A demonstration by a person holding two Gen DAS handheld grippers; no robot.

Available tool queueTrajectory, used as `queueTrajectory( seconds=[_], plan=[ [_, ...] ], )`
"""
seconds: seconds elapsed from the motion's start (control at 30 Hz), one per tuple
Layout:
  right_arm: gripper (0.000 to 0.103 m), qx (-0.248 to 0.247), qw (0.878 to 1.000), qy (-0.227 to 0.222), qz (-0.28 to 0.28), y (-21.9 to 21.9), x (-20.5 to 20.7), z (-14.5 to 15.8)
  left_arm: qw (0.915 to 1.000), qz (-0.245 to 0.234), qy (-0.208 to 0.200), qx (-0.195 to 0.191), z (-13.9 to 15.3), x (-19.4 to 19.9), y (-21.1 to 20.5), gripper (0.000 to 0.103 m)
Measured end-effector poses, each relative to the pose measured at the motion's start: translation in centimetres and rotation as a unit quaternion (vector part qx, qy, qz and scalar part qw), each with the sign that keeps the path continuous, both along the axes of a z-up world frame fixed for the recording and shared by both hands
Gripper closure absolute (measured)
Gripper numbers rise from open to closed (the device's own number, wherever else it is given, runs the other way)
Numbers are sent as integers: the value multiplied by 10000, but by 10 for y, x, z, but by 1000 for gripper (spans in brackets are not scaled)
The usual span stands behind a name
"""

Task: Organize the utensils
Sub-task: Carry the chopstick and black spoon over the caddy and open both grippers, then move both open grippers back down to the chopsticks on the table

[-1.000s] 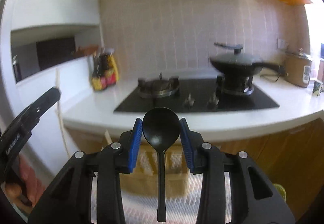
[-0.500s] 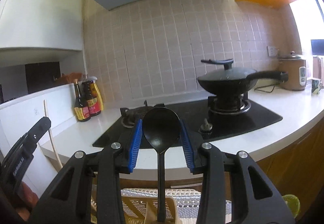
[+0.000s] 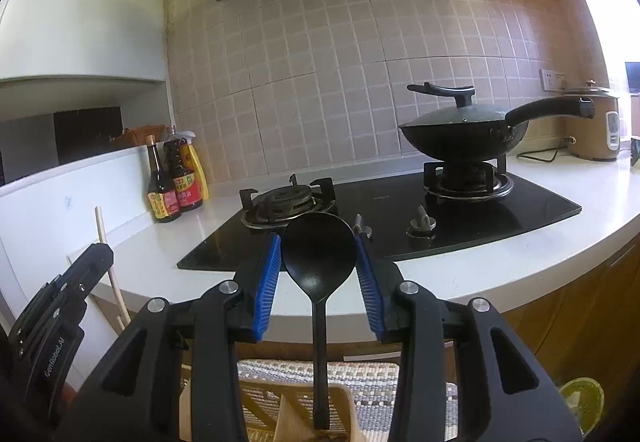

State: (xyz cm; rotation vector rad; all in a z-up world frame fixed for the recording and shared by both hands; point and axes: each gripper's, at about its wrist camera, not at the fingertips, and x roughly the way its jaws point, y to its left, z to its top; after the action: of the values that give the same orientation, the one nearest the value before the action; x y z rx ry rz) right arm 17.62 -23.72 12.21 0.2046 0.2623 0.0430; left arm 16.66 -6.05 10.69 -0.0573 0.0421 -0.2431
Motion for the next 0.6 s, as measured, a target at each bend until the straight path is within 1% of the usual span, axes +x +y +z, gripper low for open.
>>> queueTrajectory(
  seconds=[0.03,0.07,0.1,0.13,0.23,0.3,0.33,0.37,0.4,0.43,0.53,0.6],
  plan=[
    [67,18,10000,47,5,-1,-2,-1,10000,-12,0,7,-1,-2,1,91],
    [63,39,10000,73,-17,-2,-4,-2,10000,-20,-24,24,-1,-5,1,91],
    [53,74,9999,72,-53,-3,-8,-2,10000,-36,-38,67,-2,-7,1,89],
    [49,127,9999,64,-90,-5,-13,-3,9999,-48,-43,125,-2,-9,0,88],
    [49,248,9996,167,3,-10,-22,0,9998,-98,-29,198,0,-20,0,80],
    [49,229,9993,296,36,-10,-33,2,9997,-113,83,222,2,-28,2,64],
    [49,126,9990,429,-3,-8,-39,3,9995,-64,159,256,3,-33,3,61],
    [49,38,9984,556,-16,-6,-43,4,9990,21,316,328,2,-39,3,59],
    [49,-49,9973,734,13,-4,-49,3,9978,51,528,399,0,-44,4,59],
    [49,-97,9956,932,72,-1,-55,2,9970,60,644,426,-2,-49,4,59],
    [49,-242,9904,1337,254,7,-73,-5,9919,165,1125,568,-14,-71,5,59],
    [49,-405,9866,1549,328,16,-91,-11,9891,195,1299,670,-20,-84,5,59]
  ],
)
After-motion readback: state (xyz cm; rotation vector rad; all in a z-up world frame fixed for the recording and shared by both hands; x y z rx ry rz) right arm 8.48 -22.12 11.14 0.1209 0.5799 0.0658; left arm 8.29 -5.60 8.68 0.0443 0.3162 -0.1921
